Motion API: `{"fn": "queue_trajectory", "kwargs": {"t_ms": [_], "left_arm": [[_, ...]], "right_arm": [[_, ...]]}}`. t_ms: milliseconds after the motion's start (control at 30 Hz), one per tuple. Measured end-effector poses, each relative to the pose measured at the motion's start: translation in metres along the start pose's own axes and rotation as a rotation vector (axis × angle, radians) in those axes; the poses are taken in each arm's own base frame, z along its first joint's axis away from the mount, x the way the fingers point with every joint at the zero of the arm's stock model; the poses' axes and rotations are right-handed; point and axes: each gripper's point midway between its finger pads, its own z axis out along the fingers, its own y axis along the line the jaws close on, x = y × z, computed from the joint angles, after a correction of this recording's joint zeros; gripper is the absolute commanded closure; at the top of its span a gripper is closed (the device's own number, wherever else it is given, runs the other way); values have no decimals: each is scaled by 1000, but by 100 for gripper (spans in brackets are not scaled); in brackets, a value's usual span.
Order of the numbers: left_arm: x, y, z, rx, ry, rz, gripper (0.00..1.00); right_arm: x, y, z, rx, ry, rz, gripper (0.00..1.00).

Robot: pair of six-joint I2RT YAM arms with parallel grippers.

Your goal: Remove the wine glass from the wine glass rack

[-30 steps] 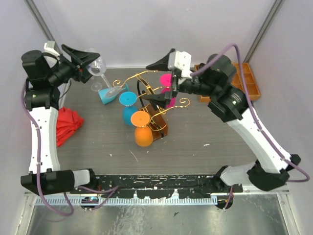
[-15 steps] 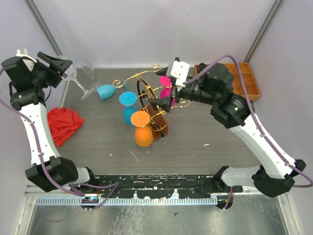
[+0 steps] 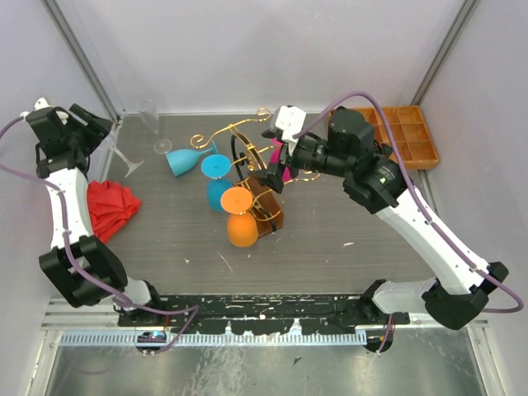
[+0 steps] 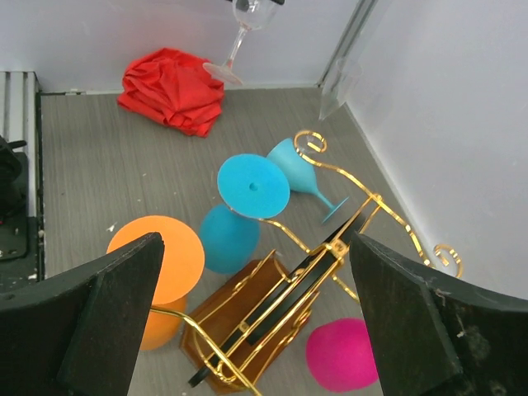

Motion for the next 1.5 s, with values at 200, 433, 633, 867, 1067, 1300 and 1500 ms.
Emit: {"fn": "queue_trajectory", "kwargs": {"t_ms": [200, 433, 633, 867, 1067, 1300, 1500], "left_arm": [[13, 20, 46, -79, -16, 144, 42], [32, 20, 80, -112, -77, 249, 41], [21, 13, 93, -152, -221, 311, 42], [29, 7, 113, -193, -319, 347, 41], [57, 28, 136, -281, -360, 423, 38], [71, 48, 155, -352, -405, 497, 42], [62, 56, 164, -377, -542, 509, 45]], "right_arm": [[36, 10, 6, 0, 66, 128, 0], [63, 23, 4, -5, 108, 207, 0], [57, 18, 6, 9, 84, 193, 0], [61, 16, 12, 11, 87, 192, 0], [69, 18, 13, 10, 101, 198, 0], [80, 17, 19, 13, 124, 207, 0], [92, 16, 24, 19, 151, 214, 0]]}}
